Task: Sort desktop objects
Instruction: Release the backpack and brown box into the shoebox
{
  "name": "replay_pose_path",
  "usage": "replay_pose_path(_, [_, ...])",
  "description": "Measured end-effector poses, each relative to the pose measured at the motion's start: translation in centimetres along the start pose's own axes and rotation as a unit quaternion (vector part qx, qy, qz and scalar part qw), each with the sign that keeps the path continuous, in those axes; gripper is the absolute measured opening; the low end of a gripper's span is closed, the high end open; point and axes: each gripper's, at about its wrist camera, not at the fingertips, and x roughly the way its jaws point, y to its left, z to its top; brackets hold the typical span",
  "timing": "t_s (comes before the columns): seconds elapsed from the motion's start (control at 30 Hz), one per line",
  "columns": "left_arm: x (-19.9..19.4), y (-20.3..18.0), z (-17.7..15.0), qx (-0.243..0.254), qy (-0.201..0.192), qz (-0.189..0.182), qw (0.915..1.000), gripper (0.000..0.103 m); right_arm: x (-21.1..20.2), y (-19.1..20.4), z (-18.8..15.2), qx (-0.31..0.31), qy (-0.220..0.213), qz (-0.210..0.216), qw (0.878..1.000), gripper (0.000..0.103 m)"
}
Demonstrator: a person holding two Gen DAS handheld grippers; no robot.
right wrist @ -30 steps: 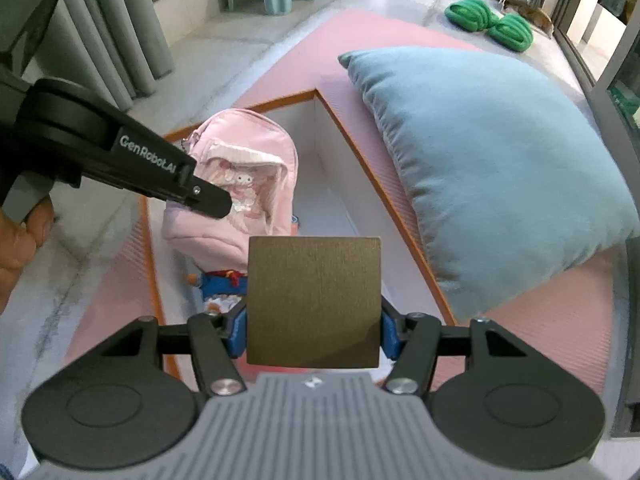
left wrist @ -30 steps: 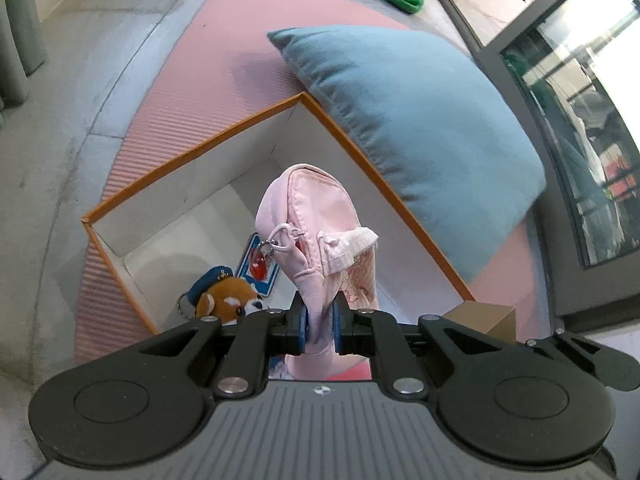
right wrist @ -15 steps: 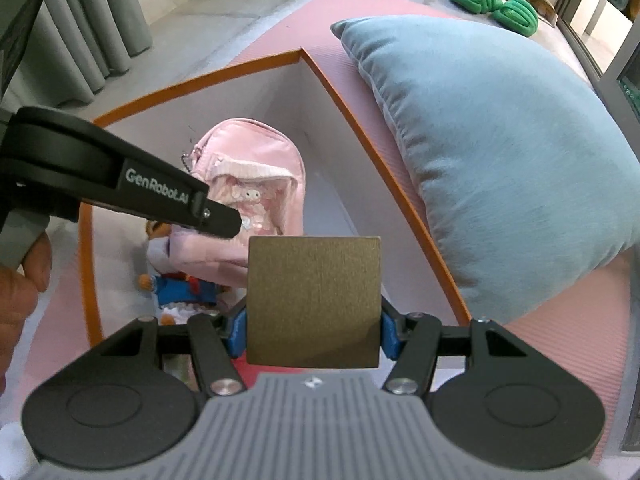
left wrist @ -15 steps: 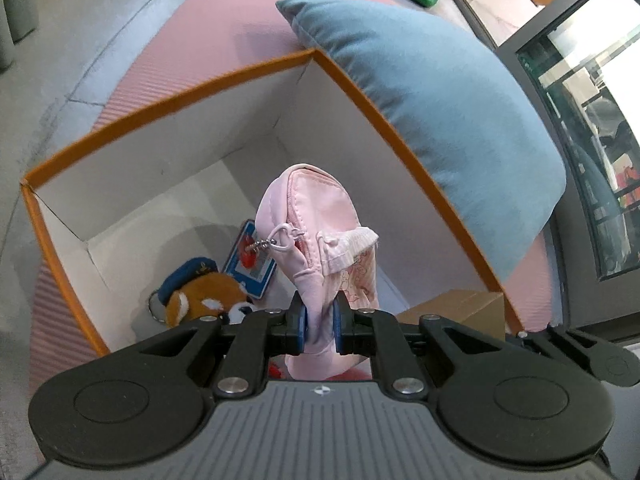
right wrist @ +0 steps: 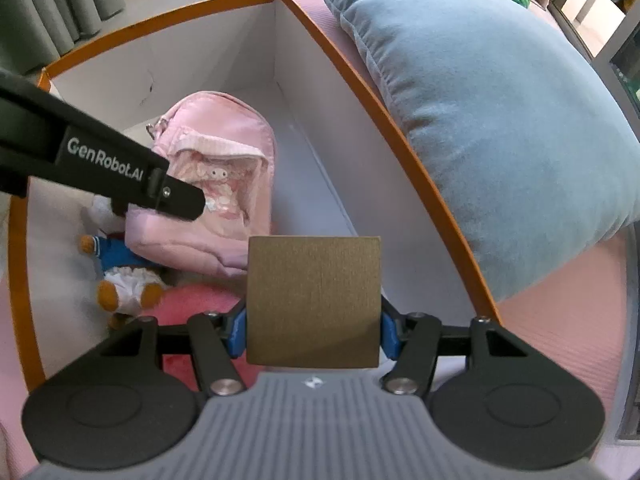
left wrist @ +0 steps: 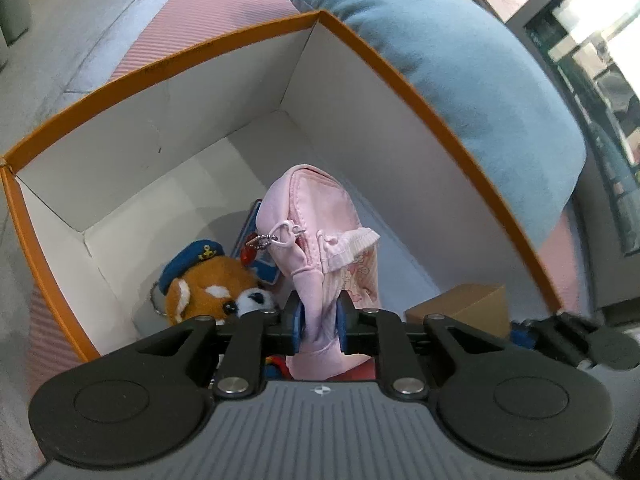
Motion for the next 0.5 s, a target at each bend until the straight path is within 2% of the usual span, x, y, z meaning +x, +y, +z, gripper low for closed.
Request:
replay_pose_path(0.13, [0.1, 0.2, 0.0, 0.001, 0.003, 0.003, 1.0000, 0.035, 0.4, 0.1, -0.1, -0.004, 0.006, -0.008, 1.000, 0.063])
replay_pose_path(0.2, [-0.4, 0.2, 0.3, -0.004, -0.002, -0.001, 1.0000, 0.060, 0.4, 0.4, 0.0, -0.008, 0.008, -0.002, 1.000, 0.067])
replay_pose_path(0.23, [-0.8, 0.2, 0.4, -0.007, -0.010, -0.002, 0.9999, 0.065, 0.1, 0.5, 0.0, -0.012, 0.004, -0.001, 1.000, 0.070])
replay_pose_path(0.3, [-1.9, 0.1, 0.7, -0.012, -0.026, -0.004, 0.9996, 0.068, -0.6, 0.5, 0.0, -0.020, -0.005, -0.007, 1.000, 0.073])
replay_pose_path(0.5, [-5.2, -0.7, 1.2, -0.002, -0.030, -0.004, 0.9995, 0.068, -3.7, -0.7, -0.1, 0.008, -0.025, -0.004, 1.000, 0.073])
